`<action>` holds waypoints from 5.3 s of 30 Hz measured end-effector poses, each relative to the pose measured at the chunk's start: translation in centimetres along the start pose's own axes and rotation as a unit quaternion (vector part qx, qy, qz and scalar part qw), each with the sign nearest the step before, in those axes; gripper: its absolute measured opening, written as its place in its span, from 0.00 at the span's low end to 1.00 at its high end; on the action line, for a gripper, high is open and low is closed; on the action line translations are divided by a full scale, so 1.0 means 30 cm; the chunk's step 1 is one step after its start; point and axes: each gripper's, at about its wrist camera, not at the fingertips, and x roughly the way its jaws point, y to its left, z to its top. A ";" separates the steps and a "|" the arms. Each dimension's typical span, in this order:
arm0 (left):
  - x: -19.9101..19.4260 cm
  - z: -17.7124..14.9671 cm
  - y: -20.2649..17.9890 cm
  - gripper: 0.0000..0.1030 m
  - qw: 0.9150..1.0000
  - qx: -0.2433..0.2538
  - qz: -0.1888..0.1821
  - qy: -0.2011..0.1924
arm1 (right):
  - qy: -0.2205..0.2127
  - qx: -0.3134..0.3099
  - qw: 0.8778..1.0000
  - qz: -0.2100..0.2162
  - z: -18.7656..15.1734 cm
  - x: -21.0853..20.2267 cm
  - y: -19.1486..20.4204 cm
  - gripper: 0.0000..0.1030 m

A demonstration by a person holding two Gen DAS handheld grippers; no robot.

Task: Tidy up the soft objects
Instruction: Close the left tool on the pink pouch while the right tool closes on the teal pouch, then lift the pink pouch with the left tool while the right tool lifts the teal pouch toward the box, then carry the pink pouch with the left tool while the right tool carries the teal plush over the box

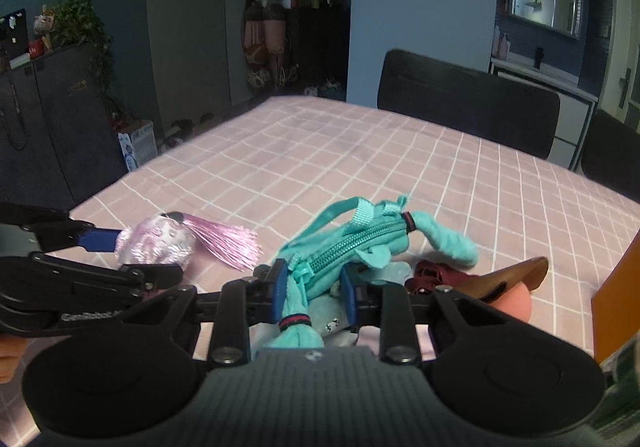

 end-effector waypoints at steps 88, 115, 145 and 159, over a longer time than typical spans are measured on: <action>-0.324 -0.189 -0.451 0.56 0.954 0.125 -0.264 0.061 | 0.091 0.112 0.989 0.045 -0.275 -0.597 -0.208 0.22; -0.232 -0.281 -0.445 0.56 0.958 0.130 -0.236 0.101 | 0.076 0.215 0.974 0.000 -0.555 -0.544 -0.258 0.58; -0.295 -0.231 -0.421 0.56 0.964 0.142 -0.216 0.054 | 0.055 0.286 0.954 0.074 -0.490 -0.639 -0.255 0.16; -0.467 -0.092 -0.452 0.55 0.957 0.186 -0.221 -0.028 | 0.002 0.154 0.988 0.002 -0.298 -0.903 -0.244 0.16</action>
